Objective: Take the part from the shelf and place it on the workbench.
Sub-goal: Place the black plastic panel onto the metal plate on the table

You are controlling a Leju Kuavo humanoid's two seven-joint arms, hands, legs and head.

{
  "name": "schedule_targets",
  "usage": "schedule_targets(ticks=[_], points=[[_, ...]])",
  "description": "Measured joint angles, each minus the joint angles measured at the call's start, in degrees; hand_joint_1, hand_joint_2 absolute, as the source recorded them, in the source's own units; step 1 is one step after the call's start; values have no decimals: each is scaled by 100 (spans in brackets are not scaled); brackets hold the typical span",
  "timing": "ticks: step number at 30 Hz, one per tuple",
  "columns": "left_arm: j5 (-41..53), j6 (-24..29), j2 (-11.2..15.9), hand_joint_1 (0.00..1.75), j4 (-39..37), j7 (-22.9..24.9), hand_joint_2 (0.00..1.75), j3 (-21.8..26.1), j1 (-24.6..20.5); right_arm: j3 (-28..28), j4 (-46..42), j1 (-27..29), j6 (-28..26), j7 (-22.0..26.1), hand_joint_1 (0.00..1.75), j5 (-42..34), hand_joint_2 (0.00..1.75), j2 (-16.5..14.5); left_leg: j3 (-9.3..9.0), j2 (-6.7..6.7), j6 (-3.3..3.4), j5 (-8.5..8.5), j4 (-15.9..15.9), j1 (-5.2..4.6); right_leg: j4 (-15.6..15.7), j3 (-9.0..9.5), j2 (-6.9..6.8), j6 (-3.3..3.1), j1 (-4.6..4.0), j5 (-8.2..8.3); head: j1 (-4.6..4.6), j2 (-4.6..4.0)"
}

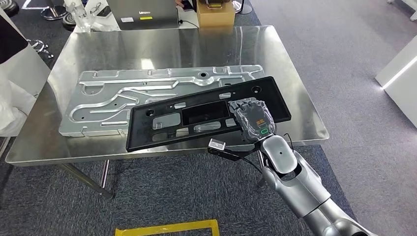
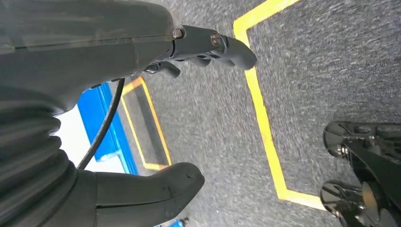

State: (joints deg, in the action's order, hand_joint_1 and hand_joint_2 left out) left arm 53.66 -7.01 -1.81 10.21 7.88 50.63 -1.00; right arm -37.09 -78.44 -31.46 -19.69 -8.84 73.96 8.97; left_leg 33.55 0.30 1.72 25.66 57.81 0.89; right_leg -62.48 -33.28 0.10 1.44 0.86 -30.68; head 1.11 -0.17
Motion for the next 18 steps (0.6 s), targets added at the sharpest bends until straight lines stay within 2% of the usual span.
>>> schedule_targets(ticks=[2,3,4,5,7,8,9,11,13,14,15,16,18], points=[[4,2,1,0,0,-3,175,2,-3,20,7,-4,-5,-2,175,-1,175,11,-42,-3,62,47,1,-23,-751,-468,-2,6,-8,-241,0,0],[6,2,2,0,0,-4,175,3,-6,25,15,10,-7,-3,175,0,175,17,-69,-1,85,75,3,-37,-1062,-696,-2,2,-11,-291,0,0],[6,3,3,0,0,-5,175,3,-7,30,22,30,-7,-2,175,0,175,25,-107,6,99,106,5,-52,-1195,-838,-2,-10,-12,-235,0,0],[6,4,3,0,0,-7,175,4,-6,38,28,47,-7,-2,175,-1,175,33,-154,14,104,141,8,-65,-1116,-873,-2,-33,-15,-70,0,0],[10,6,0,0,-1,-8,175,4,3,66,31,58,-7,-2,175,-1,175,44,-260,24,94,218,6,-84,-426,-657,-4,-115,-46,439,0,0],[15,6,-6,0,-2,-8,175,4,6,85,31,52,-7,-3,175,-2,175,49,-297,26,75,257,9,-96,-65,-513,-8,-160,-71,604,1,0],[19,6,-11,0,-2,-8,175,4,6,102,31,46,-9,-3,175,-2,175,53,-319,27,50,288,7,-101,188,-408,-12,-196,-98,691,2,0],[23,7,-19,0,-3,-8,175,4,0,127,31,42,-15,-2,175,-2,175,56,-340,26,-9,332,-13,-100,334,-335,-12,-245,-133,659,1,0],[25,7,-13,0,-1,-9,175,4,-15,143,28,50,-18,1,175,-2,175,58,-384,14,-66,381,-19,-104,412,-258,-1,-277,-105,644,-1,-1],[27,8,-10,0,0,-10,175,4,-18,149,27,49,-19,1,175,-2,175,59,-362,11,-92,448,82,-103,467,-196,0,-295,-82,638,2,-1],[30,8,-5,0,1,-11,175,4,-20,154,26,47,-20,2,175,-2,175,60,-273,7,-120,558,297,-99,517,-129,-1,-312,-59,627,2,-1],[31,9,-4,0,1,-12,175,4,-16,155,27,44,-22,1,175,-2,175,60,-102,6,-143,700,632,-80,541,-78,-5,-328,-55,603,3,-1],[32,15,-3,0,0,-13,175,4,-13,155,30,56,-24,1,175,-2,175,60,369,5,-193,936,1384,-52,548,-1,-6,-339,-53,536,3,0]])
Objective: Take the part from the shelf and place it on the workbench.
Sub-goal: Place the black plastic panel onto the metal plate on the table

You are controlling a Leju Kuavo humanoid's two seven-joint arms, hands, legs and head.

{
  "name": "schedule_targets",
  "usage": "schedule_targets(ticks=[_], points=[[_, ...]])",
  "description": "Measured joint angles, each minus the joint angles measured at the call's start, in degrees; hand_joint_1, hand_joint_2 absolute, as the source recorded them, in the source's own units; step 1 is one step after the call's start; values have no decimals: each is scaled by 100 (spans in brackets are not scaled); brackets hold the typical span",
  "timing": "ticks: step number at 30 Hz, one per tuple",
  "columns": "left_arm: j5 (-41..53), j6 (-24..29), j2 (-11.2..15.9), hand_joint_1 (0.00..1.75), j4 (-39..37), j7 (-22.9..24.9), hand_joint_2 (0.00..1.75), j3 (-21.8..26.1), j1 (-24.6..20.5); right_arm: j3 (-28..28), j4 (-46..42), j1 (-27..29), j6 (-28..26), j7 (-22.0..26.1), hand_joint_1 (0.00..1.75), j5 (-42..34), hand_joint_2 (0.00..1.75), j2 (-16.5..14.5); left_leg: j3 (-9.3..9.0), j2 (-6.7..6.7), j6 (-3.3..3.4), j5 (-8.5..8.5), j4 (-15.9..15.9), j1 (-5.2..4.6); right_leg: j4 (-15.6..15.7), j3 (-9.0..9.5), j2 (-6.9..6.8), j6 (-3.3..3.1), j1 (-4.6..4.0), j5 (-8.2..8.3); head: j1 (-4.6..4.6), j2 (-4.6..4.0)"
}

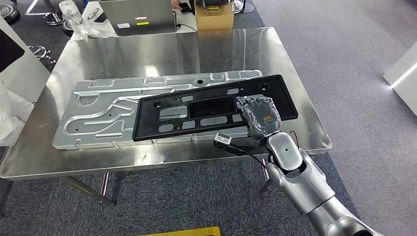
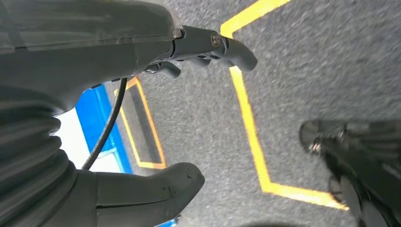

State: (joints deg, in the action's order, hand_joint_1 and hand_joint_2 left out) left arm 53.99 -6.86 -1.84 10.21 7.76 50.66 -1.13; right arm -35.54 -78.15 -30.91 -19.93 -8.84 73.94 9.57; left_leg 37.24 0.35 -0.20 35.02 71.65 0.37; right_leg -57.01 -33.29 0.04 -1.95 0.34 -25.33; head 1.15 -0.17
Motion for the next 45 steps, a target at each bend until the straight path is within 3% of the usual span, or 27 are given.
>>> schedule_targets(ticks=[1,2,4,6,7,11,13,15,16,17,18,20,22,24,26,28,30,31,32,33,35,36,39,43,45], points=[[0,4,0,0,0,1,175,0,3,-1,2,16,0,2,175,0,175,1,167,-1,-21,-18,194,14,-2,43,0,5,1,-39,1,0],[0,8,0,0,0,1,175,0,9,-1,3,33,-1,4,175,-1,175,1,231,-2,-38,-164,165,29,-5,93,3,16,4,-80,0,0],[0,14,0,0,0,1,175,1,24,1,3,54,-2,7,175,-2,175,1,48,-7,-51,-703,-502,60,-20,204,10,54,13,-176,0,0],[0,18,-1,0,0,1,175,2,30,9,4,57,-2,3,175,-7,175,1,-211,-8,-29,-1016,-1156,55,-46,270,23,122,-1,-269,-1,0],[0,20,-1,0,0,2,175,3,30,19,4,62,-3,2,175,-11,175,1,-274,-7,2,-1038,-1307,46,-58,285,28,158,-9,-297,-1,0],[0,43,0,0,0,4,175,5,29,107,3,111,-14,-10,175,-36,175,10,-386,7,180,-950,-1389,29,-257,256,28,269,11,-368,-3,0],[0,55,0,0,0,4,175,8,32,164,2,127,-29,-15,175,-52,175,20,-462,3,253,-908,-1412,30,-800,-33,23,306,28,-614,-5,0],[0,62,0,0,0,4,175,9,30,201,2,153,-41,-21,175,-63,175,36,-513,3,289,-850,-1411,15,-1536,-522,23,334,34,-878,-4,0],[0,63,0,0,0,4,175,9,30,214,3,175,-42,-23,175,-65,175,45,-546,7,292,-818,-1409,7,-1747,-709,23,336,36,-895,-4,0],[0,65,0,0,0,4,175,10,31,223,5,195,-42,-23,175,-66,175,53,-589,10,290,-782,-1408,0,-1750,-797,23,324,36,-789,-4,0],[0,65,0,0,0,4,175,11,31,232,5,209,-42,-23,175,-66,175,57,-644,12,282,-743,-1408,-6,-1527,-768,23,299,33,-565,-4,0],[0,64,-5,0,-1,4,175,14,34,256,8,217,-42,-23,175,-68,175,61,-764,10,249,-655,-1410,-16,-758,-516,12,223,-1,-55,-3,0],[0,63,-15,0,-2,4,175,19,30,280,14,214,-42,-25,175,-78,175,62,-820,6,195,-589,-1420,-15,-260,-339,4,157,-56,100,-10,0],[-7,64,-20,0,-2,-11,175,30,24,298,19,230,-44,-25,175,-91,175,62,-849,3,127,-582,-1404,-19,-172,-294,9,102,-77,67,-17,0],[-36,61,-18,0,-2,-61,175,49,19,321,19,261,-45,-20,87,-105,87,62,-862,-2,71,-537,-1298,-23,-112,-195,10,44,-44,102,-15,0],[-61,55,-18,0,-2,-109,175,81,13,342,20,278,-46,-11,0,-124,0,63,-666,-4,34,-323,-890,-10,-58,-102,9,-4,-15,82,-12,0],[-63,60,-19,0,-2,-115,175,121,11,358,34,307,-44,3,0,-145,0,61,-255,-3,-7,-17,-206,7,-52,-65,10,-32,-19,38,-10,0],[-68,65,-18,0,-2,-104,175,138,10,363,47,332,-43,12,0,-154,0,60,-70,-4,-27,57,40,15,-56,-44,11,-34,-21,12,-10,0],[-74,69,-17,0,-2,-90,175,151,13,367,63,362,-40,20,0,-160,0,60,35,-4,-42,12,108,21,-60,-15,14,-29,-21,-17,-10,0],[-84,72,-17,0,-2,-78,175,161,17,370,78,388,-38,24,0,-164,0,59,32,-5,-50,-170,-46,26,-69,24,19,-19,-19,-50,-10,0],[-104,73,-17,0,-2,-65,175,180,29,374,98,417,-36,27,0,-167,0,55,-185,-4,-37,-694,-755,32,-89,112,28,12,-13,-122,-12,0],[-110,72,-17,0,-2,-64,175,187,29,377,104,418,-36,27,0,-169,0,52,-279,-7,-20,-835,-1088,21,-101,132,31,35,-13,-149,-11,0],[-117,71,-17,0,-2,-63,175,198,20,383,123,430,-37,29,0,-169,0,51,-350,-9,52,-924,-1391,-13,-124,110,35,101,-27,-182,-14,0],[-118,73,-17,0,-2,-57,175,230,24,390,140,438,-37,40,0,-170,0,51,-356,2,72,-986,-1401,-26,-115,115,30,92,-22,-193,-18,0],[-133,70,-17,0,-2,-61,87,250,17,393,143,437,-37,43,0,-174,0,51,-356,4,90,-975,-1402,-31,-93,126,29,99,-18,-195,-19,0]])
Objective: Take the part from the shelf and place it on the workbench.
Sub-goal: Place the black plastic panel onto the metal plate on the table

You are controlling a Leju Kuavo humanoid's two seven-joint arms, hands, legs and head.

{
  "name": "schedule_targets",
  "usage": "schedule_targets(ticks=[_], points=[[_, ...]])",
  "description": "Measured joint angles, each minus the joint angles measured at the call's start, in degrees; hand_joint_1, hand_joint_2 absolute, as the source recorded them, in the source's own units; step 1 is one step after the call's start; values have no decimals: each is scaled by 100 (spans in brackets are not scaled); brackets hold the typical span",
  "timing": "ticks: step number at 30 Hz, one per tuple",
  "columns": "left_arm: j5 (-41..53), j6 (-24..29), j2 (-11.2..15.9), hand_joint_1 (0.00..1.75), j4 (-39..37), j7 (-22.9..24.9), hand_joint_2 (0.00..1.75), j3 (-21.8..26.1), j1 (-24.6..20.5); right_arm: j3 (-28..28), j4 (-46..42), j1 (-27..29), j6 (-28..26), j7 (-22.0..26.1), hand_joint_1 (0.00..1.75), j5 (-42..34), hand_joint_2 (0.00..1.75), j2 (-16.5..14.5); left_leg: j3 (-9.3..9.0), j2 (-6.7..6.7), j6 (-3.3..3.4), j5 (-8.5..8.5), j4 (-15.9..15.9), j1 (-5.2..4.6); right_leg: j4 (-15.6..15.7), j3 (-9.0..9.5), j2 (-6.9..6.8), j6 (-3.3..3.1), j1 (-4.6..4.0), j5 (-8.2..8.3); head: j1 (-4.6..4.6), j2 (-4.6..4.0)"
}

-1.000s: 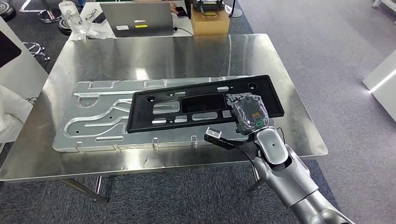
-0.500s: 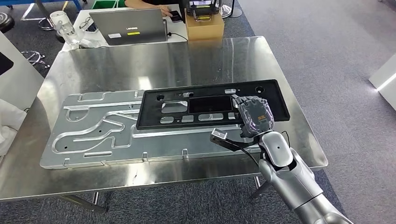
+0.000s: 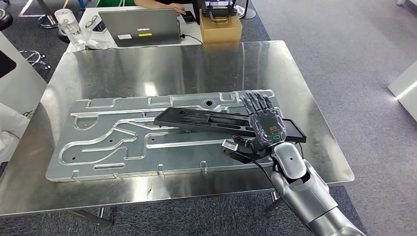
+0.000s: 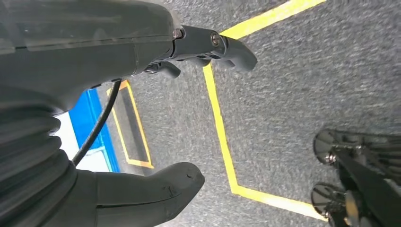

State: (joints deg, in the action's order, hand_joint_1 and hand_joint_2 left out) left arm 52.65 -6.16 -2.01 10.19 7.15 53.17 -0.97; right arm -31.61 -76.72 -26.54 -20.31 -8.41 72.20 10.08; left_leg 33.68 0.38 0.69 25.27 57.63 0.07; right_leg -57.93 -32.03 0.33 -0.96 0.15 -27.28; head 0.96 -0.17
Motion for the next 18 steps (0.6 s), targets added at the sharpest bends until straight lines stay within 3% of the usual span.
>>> schedule_targets(ticks=[2,9,13,15,17,18], points=[[-31,-5,0,0,0,-15,0,24,-5,3,1,0,1,1,0,-20,0,0,0,-2,15,7,0,-4,15,6,0,8,2,4,-1,0],[-104,-1,0,0,0,7,0,114,-13,12,5,1,9,34,0,-122,0,-4,2,-2,44,15,14,-17,41,13,0,72,15,22,0,0],[-60,9,7,0,0,57,0,160,-23,11,-23,-1,13,72,0,-160,0,-45,-69,-19,191,-87,-126,0,76,43,-1,214,43,22,-1,0],[-35,8,4,0,0,65,0,172,-30,9,-58,-6,16,94,0,-180,0,-50,-122,-54,231,-166,-259,39,-281,-99,-3,233,47,-252,-6,0],[-25,9,2,0,0,66,0,179,-33,-5,-108,12,21,123,0,-193,0,-58,-103,-76,236,-184,-263,35,-1038,-437,-2,266,86,-643,-6,0],[-21,9,2,0,0,66,0,181,-35,-19,-138,29,24,133,0,-196,0,-63,-84,-81,227,-187,-248,39,-1346,-572,-4,293,117,-746,-5,0]])
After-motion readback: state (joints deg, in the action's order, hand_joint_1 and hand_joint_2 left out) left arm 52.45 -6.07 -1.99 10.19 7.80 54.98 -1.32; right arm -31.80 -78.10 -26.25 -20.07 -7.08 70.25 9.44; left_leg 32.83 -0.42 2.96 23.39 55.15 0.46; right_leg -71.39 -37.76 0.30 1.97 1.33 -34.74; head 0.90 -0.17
